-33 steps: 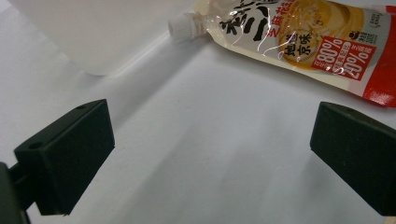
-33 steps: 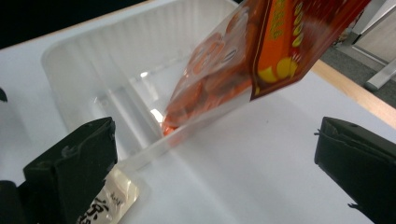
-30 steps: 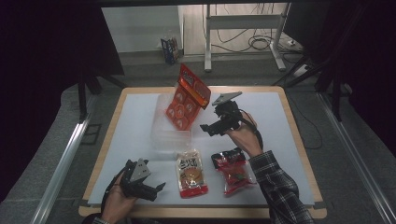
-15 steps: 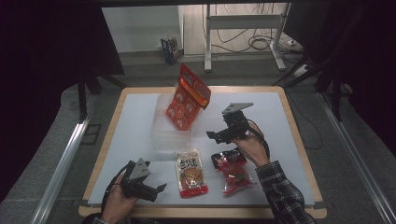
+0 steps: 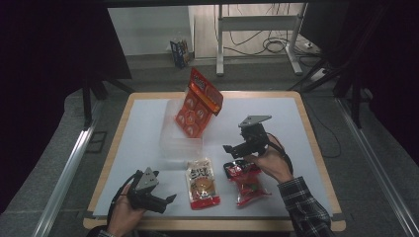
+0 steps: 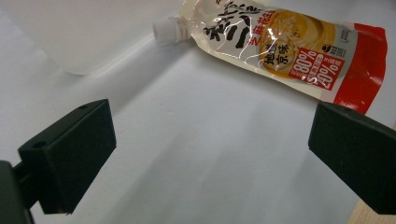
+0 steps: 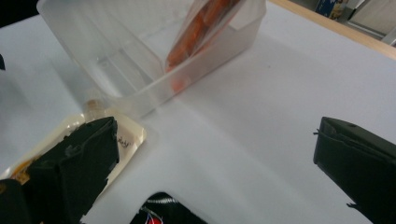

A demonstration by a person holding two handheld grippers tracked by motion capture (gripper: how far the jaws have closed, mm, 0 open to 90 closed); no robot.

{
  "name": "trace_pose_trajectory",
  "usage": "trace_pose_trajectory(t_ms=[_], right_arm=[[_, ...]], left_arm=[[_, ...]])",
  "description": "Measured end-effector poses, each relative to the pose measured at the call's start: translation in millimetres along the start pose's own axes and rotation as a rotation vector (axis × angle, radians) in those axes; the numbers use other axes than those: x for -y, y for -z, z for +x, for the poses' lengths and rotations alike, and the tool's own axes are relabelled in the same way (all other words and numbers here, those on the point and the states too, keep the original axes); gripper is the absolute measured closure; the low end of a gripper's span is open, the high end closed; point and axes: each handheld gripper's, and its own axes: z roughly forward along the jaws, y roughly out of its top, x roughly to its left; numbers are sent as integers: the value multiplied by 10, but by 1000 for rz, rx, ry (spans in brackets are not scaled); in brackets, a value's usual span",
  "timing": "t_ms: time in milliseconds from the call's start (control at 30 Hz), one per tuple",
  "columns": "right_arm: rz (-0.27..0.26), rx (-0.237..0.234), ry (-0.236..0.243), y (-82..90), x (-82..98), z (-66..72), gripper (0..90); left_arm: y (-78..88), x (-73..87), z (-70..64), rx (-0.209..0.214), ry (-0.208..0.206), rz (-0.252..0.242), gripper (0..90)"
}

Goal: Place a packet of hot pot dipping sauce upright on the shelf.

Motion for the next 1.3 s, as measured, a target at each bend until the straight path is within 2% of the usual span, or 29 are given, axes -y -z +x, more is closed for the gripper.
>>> trace_pose_trajectory(t_ms=[67, 133, 200, 333, 467, 667, 767, 867, 933, 1100, 1233, 1300], right_arm=[[8, -7, -12, 29, 18, -7, 22], [9, -30, -45, 65, 30, -21, 59], [-3, -40, -63, 100, 39, -29, 87], [-1, 9, -41, 171, 78, -14, 171], [11, 36, -32, 213, 155, -7, 247], [46, 66, -11, 253, 292, 16, 439], [49, 80, 42, 288, 344, 74, 575], [62, 82, 106, 317, 388, 146, 652], [72, 75, 116, 323, 414, 172, 693], [102, 63, 101, 331, 500, 216, 775], [121, 59, 80, 360, 569, 207, 866], [128, 50, 70, 379, 610, 196, 882]], left_arm=[[0, 0, -1, 1, -1, 0, 8], [-3, 0, -4, 2, -2, 1, 8], [-3, -1, -6, 0, -3, 1, 8], [-2, -1, -6, -3, -5, 1, 8], [-4, -1, -10, -6, -7, 1, 8], [-9, -3, -18, -15, -17, 5, 8], [-7, -4, -19, -19, -21, 4, 8], [-9, -4, -20, -22, -23, 5, 8], [-8, -5, -22, -21, -25, 5, 8], [-13, -6, -27, -23, -34, 8, 8], [-16, -7, -31, -24, -37, 10, 8], [-15, -7, -32, -25, -38, 9, 8]])
